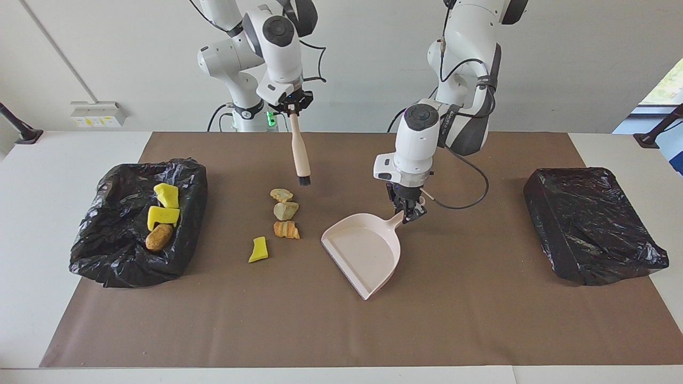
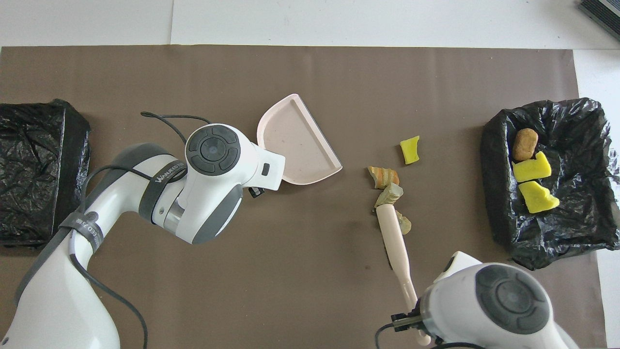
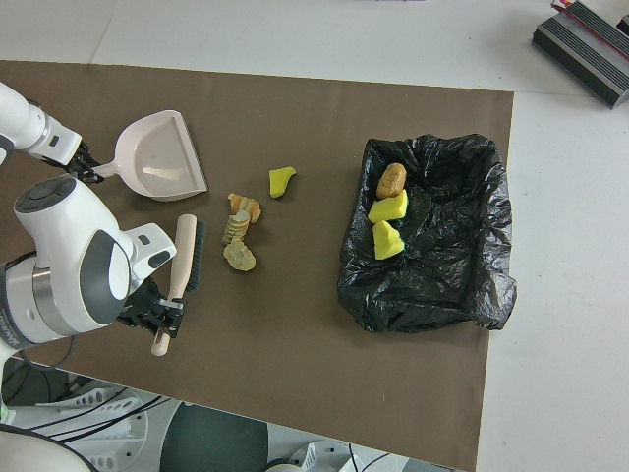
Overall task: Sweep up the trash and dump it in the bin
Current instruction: 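Grasp the brush with the right gripper and move it behind the scraps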
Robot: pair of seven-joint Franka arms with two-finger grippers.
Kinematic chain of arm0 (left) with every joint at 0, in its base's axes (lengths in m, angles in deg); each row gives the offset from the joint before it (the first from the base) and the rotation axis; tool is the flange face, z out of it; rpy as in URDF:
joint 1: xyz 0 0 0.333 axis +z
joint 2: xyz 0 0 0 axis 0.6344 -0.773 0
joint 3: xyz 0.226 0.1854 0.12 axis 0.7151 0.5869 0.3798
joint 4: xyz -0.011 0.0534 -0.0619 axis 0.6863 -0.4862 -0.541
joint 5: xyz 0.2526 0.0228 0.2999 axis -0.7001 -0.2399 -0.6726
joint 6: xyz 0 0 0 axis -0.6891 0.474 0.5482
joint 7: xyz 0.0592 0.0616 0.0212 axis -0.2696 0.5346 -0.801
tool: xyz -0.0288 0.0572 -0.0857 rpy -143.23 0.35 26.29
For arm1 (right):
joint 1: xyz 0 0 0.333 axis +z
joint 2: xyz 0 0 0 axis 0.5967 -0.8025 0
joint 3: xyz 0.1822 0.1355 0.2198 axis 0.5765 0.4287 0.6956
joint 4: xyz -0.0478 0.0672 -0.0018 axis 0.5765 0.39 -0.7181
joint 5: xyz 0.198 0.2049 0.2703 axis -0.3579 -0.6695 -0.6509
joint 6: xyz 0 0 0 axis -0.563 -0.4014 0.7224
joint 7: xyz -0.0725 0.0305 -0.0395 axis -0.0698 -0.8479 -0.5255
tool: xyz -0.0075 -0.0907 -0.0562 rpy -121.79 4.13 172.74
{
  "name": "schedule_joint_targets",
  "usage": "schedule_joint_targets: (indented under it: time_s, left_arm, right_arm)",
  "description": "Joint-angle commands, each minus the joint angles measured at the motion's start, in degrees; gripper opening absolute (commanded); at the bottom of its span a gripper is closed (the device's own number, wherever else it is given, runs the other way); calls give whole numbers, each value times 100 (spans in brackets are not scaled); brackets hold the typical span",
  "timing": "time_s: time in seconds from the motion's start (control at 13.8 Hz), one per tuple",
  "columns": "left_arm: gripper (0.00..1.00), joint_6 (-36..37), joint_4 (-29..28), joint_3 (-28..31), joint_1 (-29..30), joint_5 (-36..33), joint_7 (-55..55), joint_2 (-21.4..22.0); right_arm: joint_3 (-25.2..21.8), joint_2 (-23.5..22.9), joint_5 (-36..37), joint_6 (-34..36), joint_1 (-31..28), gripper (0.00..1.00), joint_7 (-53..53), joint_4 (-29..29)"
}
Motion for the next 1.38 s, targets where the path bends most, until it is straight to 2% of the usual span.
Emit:
schedule_joint_targets:
  time_s: [0.0,0.22,0.44,0.65,0.73,0.87,1.16,1.31]
  left_arm:
    - [0,110,-391,-25,86,-72,880,314]
    - [0,216,-822,-33,8,-72,918,596]
    - [0,637,-954,-34,-220,-72,874,771]
    - [0,612,-1402,-33,-353,-72,839,1053]
    - [0,620,-1464,-42,-362,-72,830,1106]
    - [0,656,-1491,-33,-476,-72,743,1124]
    - [0,612,-1491,-42,-503,-72,593,1124]
    - [0,594,-1500,-42,-494,-72,593,1124]
  right_arm:
    - [99,-63,665,62,-661,0,-597,132]
    - [91,-492,1053,-526,-1118,0,-801,342]
    - [91,-1632,1835,-1010,-1145,0,-828,1017]
    - [91,-2880,2476,-1634,-1146,0,-784,1939]
    - [99,-3163,2661,-1766,-1137,0,-784,2116]
    - [99,-3367,2821,-2021,-1137,0,-784,2031]
    - [117,-3307,2699,-2400,-1233,0,-871,1478]
    - [126,-3167,2026,-2321,-1164,0,-1213,1206]
